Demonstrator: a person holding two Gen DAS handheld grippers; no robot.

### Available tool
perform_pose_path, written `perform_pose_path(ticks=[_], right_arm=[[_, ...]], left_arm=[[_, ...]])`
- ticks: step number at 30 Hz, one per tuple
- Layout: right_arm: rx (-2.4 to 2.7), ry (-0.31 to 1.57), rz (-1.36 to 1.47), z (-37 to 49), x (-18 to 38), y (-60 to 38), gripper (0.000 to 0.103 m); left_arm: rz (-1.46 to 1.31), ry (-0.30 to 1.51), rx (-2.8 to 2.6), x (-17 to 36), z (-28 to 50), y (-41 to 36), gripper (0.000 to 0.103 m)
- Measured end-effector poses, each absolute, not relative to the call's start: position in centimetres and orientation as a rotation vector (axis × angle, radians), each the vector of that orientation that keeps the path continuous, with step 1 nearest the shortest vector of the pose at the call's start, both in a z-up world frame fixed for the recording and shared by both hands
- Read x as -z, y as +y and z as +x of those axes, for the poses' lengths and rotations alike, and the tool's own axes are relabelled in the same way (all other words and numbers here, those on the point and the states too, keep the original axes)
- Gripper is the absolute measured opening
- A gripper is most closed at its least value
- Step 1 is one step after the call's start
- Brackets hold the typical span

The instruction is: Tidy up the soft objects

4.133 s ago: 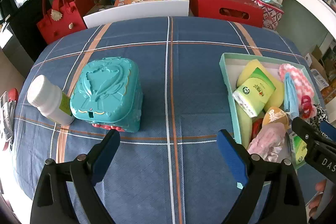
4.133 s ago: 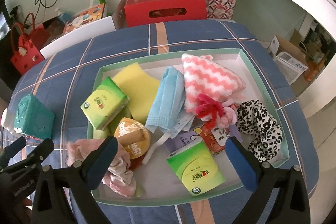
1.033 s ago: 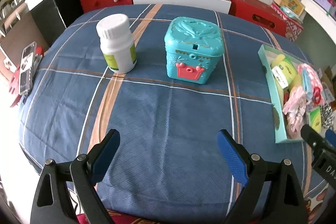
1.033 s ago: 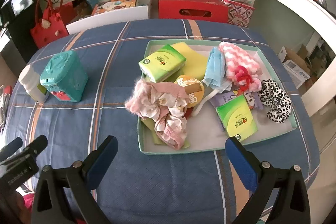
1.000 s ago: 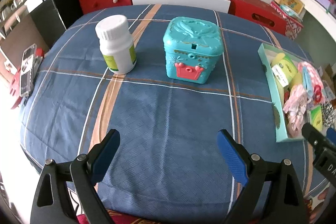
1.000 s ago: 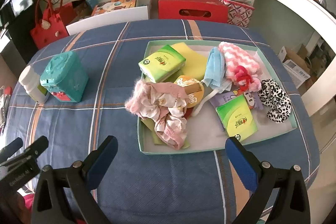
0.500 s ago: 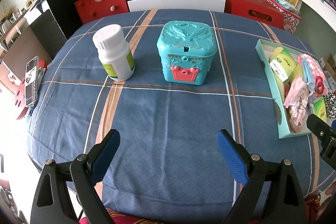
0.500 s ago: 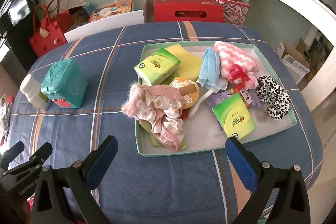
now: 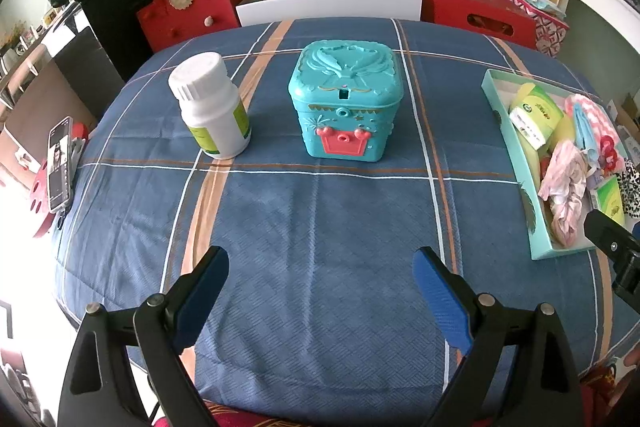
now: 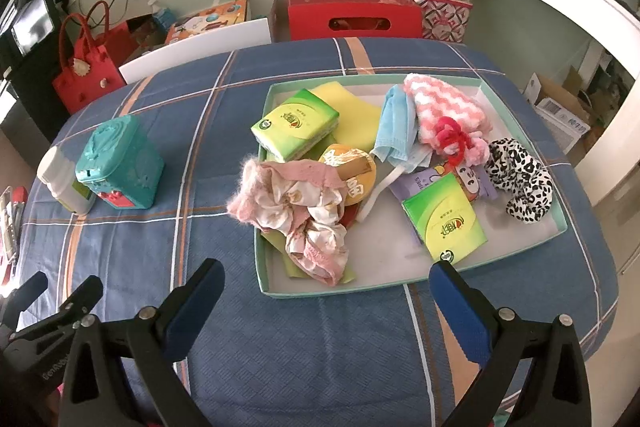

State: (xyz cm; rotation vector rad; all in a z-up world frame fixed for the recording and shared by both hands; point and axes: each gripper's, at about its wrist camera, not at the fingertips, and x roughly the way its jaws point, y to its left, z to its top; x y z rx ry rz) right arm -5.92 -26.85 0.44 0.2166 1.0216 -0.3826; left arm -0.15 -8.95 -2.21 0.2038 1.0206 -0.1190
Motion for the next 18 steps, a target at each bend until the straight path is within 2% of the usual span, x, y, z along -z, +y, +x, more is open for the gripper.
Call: perform_pose_path(ticks=[18], right_arm=[[0.383,1.039,0.212,-5.64,-0.12,-26.81,0.103]], left_arm=[[0.207,1.022,0.121,2.20,-0.09,-9.05,0.093]])
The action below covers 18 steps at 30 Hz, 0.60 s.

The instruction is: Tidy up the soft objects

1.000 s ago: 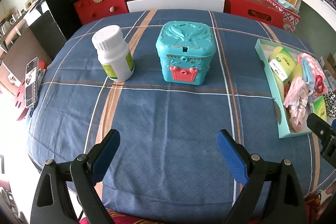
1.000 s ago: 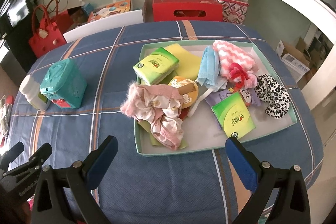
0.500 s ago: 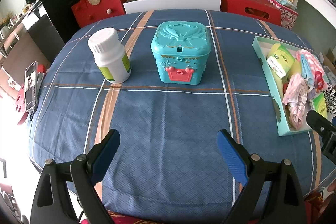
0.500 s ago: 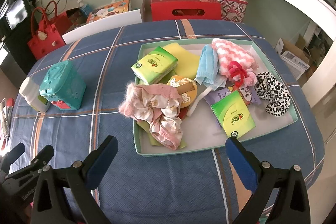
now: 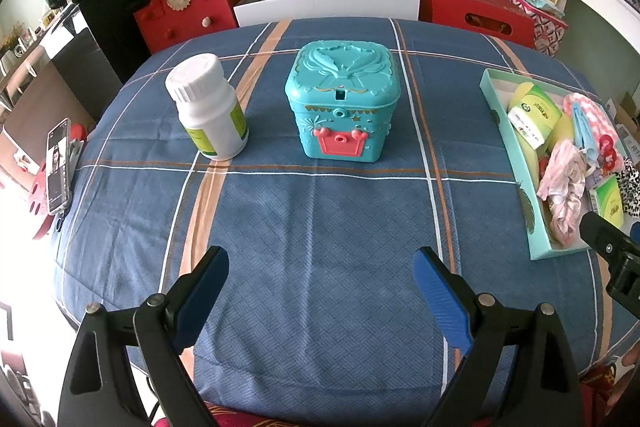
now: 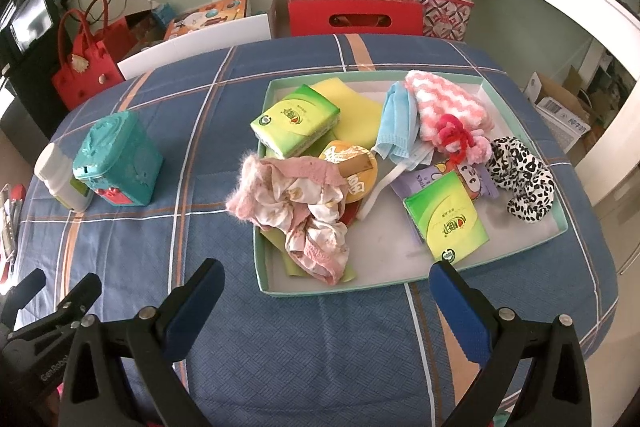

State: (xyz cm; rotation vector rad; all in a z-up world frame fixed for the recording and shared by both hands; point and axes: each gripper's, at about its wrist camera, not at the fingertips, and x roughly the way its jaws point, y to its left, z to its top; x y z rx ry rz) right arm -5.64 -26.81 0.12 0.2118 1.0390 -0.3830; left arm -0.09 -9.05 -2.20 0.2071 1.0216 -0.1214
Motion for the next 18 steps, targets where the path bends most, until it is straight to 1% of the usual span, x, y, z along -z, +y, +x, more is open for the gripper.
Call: perform_pose_path(ticks=[18], right_arm=[[0.389,1.053,0.240,-5.61,0.27,-27.17,0.103]], left_arm=[[0.205,1.018,0.106,2.16,0.04,-8.88,0.093]])
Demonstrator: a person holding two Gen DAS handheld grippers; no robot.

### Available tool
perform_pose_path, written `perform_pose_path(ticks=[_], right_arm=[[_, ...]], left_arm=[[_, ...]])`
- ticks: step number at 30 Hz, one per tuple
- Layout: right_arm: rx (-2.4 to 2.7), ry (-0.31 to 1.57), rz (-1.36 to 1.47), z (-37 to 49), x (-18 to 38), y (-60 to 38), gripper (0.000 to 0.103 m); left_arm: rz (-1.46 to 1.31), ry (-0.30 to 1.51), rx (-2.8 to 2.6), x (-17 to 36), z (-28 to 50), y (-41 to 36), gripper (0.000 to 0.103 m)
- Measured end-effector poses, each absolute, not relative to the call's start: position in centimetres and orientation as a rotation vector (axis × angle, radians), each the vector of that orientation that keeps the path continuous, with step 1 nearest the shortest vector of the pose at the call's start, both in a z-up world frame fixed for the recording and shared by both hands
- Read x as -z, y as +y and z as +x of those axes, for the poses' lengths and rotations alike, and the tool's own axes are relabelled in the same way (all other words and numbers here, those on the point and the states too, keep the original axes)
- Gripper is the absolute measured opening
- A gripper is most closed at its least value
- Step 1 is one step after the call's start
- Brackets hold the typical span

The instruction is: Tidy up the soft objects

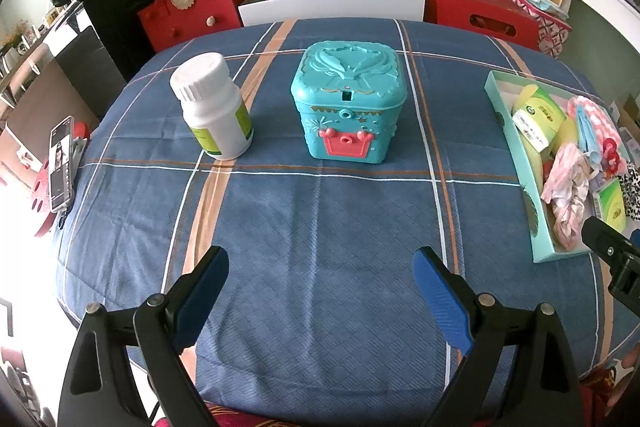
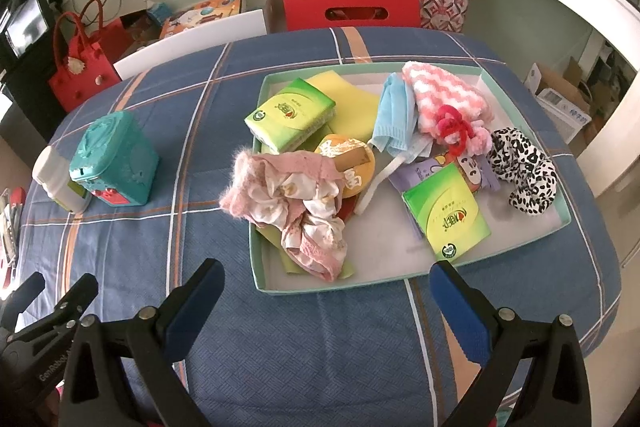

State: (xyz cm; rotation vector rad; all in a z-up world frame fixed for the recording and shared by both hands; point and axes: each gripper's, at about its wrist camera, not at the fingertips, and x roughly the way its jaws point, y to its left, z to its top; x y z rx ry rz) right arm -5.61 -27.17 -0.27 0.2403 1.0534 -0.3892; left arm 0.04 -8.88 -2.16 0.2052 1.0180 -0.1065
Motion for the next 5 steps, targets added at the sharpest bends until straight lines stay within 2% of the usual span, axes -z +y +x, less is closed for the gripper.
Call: perform_pose_path(ticks=[5], right_arm=[[0.390,1.058,0.250,-5.62,0.40,-27.33,0.103]], left_arm=[[0.203,1.015,0.101,2.09,0.03,-8.79,0.093]])
